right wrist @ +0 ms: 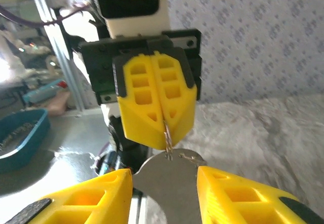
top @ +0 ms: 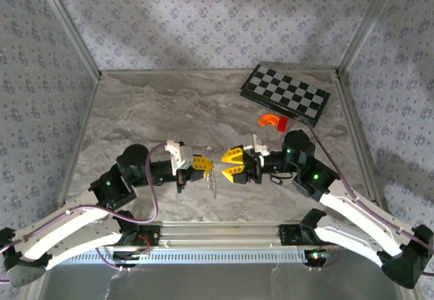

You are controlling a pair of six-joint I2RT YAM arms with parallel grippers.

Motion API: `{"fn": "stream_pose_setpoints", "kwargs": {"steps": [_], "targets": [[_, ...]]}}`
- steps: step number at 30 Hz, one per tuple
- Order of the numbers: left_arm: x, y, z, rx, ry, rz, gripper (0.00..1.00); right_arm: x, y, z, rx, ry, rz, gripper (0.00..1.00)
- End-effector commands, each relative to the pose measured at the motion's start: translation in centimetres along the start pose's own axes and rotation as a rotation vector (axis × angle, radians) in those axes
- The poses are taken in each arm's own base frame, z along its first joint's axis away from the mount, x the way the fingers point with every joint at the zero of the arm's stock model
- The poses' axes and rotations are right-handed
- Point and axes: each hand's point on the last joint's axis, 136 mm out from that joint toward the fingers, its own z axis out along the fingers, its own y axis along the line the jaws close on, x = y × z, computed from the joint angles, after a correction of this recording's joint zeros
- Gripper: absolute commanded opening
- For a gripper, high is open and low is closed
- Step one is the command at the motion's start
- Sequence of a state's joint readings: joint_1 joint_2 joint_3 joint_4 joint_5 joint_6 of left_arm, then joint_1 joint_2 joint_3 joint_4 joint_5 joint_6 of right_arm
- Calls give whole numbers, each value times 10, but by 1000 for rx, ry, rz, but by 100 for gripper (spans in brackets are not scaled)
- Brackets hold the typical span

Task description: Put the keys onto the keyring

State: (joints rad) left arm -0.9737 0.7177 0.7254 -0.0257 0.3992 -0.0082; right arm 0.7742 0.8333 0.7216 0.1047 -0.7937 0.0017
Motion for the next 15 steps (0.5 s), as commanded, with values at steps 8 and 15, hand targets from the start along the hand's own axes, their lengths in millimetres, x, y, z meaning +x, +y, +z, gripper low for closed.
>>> {"fn": "stream_pose_setpoints", "kwargs": {"steps": [8,15], "targets": [[18,11,3,-59,126,51,0,19,-14,0,101,101,0,38],[29,8,10,-40,176,57,0,31,-2,16,3,157,10,38]]}}
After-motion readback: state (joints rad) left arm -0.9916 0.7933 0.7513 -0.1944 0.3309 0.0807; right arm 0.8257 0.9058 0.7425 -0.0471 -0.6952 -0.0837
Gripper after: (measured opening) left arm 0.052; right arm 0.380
